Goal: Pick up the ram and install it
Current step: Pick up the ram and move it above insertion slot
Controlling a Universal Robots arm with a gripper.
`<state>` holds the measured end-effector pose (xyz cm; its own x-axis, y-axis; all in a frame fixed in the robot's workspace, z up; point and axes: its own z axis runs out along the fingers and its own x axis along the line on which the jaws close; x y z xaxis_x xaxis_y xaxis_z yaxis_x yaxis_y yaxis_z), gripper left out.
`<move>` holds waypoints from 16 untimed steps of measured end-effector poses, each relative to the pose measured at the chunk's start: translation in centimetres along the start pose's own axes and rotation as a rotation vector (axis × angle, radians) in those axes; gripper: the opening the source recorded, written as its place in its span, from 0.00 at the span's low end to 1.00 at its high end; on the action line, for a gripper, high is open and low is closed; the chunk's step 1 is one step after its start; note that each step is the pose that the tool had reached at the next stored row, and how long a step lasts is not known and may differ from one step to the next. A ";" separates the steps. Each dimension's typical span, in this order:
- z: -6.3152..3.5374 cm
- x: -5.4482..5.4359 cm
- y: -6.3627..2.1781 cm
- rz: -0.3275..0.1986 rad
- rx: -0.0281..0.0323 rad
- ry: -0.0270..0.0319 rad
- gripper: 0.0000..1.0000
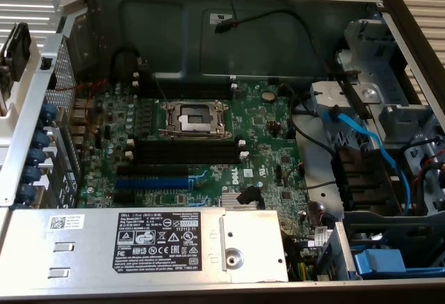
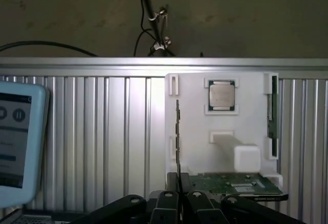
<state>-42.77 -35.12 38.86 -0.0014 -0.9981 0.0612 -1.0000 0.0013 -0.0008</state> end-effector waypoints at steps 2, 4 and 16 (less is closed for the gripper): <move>-0.15 0.0 -0.53 0.000 0.0002 -0.0001 0.13; -0.20 0.0 -0.93 0.000 0.0007 -0.0002 0.13; -0.37 0.0 -2.43 0.001 0.0217 -0.0002 0.13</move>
<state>-40.34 -35.12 39.24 -0.0026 -0.9981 0.0610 -0.9997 0.0012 -0.0226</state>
